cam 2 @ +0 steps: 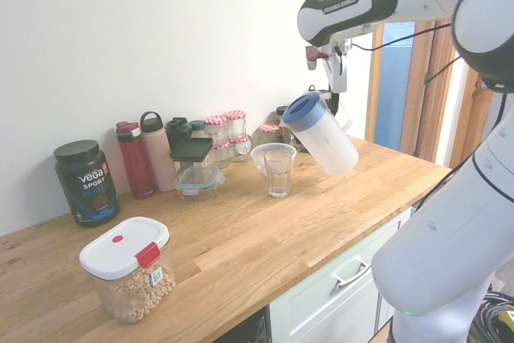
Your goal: Pour me some water
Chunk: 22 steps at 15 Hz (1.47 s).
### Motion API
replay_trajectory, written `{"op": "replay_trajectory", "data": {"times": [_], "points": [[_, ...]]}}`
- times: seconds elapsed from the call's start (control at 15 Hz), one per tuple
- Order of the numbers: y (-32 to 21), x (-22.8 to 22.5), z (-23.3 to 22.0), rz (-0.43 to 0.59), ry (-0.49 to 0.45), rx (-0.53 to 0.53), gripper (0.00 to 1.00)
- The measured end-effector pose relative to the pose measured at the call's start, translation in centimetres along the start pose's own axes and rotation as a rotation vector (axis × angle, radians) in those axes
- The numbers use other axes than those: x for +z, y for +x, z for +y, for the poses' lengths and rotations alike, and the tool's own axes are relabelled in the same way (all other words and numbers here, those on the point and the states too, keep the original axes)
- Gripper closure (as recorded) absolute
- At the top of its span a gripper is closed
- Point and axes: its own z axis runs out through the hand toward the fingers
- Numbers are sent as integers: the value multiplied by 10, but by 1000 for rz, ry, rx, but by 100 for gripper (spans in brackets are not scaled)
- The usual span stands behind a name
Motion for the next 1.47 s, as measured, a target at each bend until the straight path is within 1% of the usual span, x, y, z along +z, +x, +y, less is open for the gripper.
{"op": "replay_trajectory", "data": {"times": [0.27, 0.53, 0.8, 0.93, 1.27, 1.47], "points": [[26, -4, -19, -74, -141, -82, 100], [53, 7, -56, -124, -264, -121, 100], [67, 21, -72, -177, -383, -140, 100], [70, 24, -76, -195, -420, -148, 100], [81, 34, -95, -221, -478, -168, 100], [82, 34, -102, -231, -498, -172, 100]]}}
